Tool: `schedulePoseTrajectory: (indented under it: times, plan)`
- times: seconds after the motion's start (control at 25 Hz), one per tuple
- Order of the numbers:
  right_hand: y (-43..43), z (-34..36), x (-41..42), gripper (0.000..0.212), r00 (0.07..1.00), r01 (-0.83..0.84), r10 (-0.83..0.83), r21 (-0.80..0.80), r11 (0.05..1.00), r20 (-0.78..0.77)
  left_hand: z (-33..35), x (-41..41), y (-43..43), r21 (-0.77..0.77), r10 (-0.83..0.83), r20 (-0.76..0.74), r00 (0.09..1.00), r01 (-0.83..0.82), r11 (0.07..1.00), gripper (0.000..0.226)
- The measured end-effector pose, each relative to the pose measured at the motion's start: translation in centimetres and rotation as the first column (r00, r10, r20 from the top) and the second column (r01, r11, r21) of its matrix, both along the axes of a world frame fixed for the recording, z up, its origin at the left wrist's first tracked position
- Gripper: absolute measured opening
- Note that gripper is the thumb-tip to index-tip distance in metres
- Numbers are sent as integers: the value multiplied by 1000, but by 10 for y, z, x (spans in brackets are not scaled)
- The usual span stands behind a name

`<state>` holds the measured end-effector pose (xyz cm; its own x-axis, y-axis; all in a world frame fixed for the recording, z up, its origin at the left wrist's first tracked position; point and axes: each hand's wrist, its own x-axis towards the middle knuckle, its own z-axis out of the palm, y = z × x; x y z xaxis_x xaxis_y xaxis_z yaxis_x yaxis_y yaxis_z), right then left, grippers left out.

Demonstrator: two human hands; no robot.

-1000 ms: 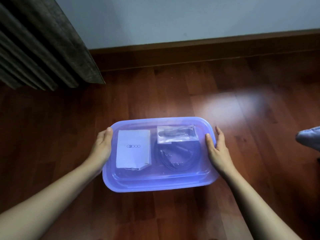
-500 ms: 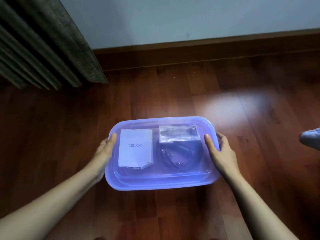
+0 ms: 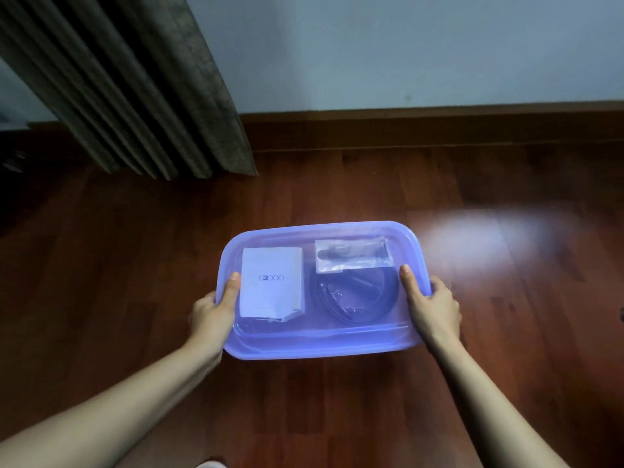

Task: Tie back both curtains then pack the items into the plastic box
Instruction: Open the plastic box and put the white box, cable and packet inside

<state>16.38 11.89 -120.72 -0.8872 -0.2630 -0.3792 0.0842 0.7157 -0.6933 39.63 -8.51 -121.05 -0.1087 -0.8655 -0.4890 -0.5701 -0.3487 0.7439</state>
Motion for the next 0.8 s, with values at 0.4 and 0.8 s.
schedulePoseTrajectory:
  times: [0.4, 0.8]
  plan:
    - [-198, 79, 62, 47, 842, -513, 536, -213, 832, 65, 97, 132, -127, -99, 331, -61, 942, -336, 937, 68]
    - [-338, 141, 167, 48, 599, -660, 763, -392, 641, 242, 153, 286, -198, 143, 427, -293, 855, -403, 904, 34]
